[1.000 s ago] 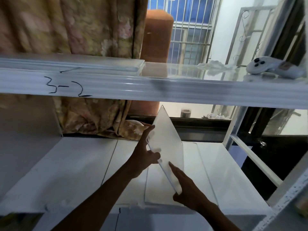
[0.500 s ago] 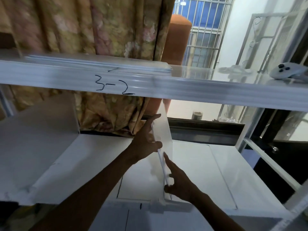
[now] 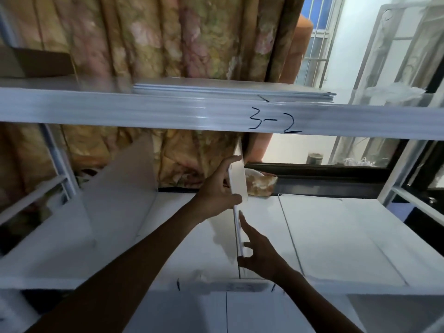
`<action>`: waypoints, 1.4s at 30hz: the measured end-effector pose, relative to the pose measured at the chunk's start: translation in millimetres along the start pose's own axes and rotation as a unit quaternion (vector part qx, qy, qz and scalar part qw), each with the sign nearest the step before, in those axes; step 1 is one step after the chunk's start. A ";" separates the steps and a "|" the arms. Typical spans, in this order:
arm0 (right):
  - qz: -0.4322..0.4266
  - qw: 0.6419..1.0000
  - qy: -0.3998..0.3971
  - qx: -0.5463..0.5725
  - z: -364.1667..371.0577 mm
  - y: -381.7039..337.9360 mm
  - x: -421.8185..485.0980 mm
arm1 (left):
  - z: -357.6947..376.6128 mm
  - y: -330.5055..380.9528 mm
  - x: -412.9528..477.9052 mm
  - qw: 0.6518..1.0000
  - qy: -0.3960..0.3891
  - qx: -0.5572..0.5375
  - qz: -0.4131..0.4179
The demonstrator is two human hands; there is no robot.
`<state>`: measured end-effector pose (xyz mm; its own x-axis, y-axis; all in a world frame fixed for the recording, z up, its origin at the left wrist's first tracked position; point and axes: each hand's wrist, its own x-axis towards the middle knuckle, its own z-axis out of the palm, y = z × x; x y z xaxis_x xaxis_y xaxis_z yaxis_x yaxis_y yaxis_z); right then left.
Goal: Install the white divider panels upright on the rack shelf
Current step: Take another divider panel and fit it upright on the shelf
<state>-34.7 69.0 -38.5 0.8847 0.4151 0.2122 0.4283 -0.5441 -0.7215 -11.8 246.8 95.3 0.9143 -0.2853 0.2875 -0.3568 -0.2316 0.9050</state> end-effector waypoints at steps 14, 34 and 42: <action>-0.014 0.998 -0.038 0.038 61.7 -32.5 48.9 | -69.4 -19.6 -22.4 0.996 0.053 0.062 0.021; -0.032 0.996 -0.052 0.061 91.1 -38.9 57.0 | -71.3 -22.5 -29.5 0.975 0.058 0.202 0.067; -0.013 0.996 -0.054 0.063 89.5 -38.6 53.5 | -66.3 -27.4 -26.2 0.972 0.055 0.221 0.066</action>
<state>-20.4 177.4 -58.2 0.8453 0.5084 0.1645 0.4189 -0.4392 -0.7948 -13.3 322.3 83.7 0.8615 -0.2431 0.4457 -0.4970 -0.5830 0.6428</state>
